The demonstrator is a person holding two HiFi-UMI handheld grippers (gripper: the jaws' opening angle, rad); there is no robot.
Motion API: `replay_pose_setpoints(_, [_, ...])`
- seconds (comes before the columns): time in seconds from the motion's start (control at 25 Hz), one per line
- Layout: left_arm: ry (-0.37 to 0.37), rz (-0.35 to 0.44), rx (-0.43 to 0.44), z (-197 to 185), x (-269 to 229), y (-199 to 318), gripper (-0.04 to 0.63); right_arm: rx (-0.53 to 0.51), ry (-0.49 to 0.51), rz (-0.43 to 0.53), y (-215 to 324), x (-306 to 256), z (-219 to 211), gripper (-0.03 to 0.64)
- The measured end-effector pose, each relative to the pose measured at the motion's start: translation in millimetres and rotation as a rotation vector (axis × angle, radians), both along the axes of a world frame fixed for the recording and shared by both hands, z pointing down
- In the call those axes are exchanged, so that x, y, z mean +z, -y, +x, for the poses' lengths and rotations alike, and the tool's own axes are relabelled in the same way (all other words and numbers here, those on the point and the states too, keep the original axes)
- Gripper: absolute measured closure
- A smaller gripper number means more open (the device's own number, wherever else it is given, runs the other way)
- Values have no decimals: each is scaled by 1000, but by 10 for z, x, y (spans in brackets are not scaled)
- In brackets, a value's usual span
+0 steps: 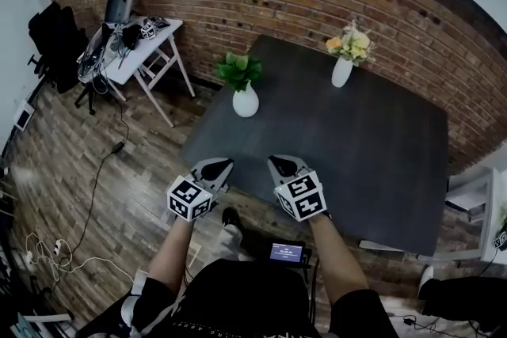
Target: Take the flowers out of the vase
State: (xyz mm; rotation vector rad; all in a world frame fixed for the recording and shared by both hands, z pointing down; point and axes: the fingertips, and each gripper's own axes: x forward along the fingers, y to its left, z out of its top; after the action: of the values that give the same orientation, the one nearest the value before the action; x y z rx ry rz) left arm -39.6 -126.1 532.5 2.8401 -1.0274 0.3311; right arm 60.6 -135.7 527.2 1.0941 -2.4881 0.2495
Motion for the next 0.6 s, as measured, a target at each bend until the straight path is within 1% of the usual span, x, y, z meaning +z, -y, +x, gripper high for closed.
replay_pose_setpoints(0.16, [-6,-4,40,-84,51,560,592,44,-17,1,514,-3,-58,612])
replay_pose_setpoints(0.36, [-31,5,91,-205,-94,1340,592,108,-16,14,1244,-190,-208,612])
replay_pose_setpoints(0.6, [-37,-6,162,-330,-116,1913,592,177,-6,-14,1716,-137,-361,612])
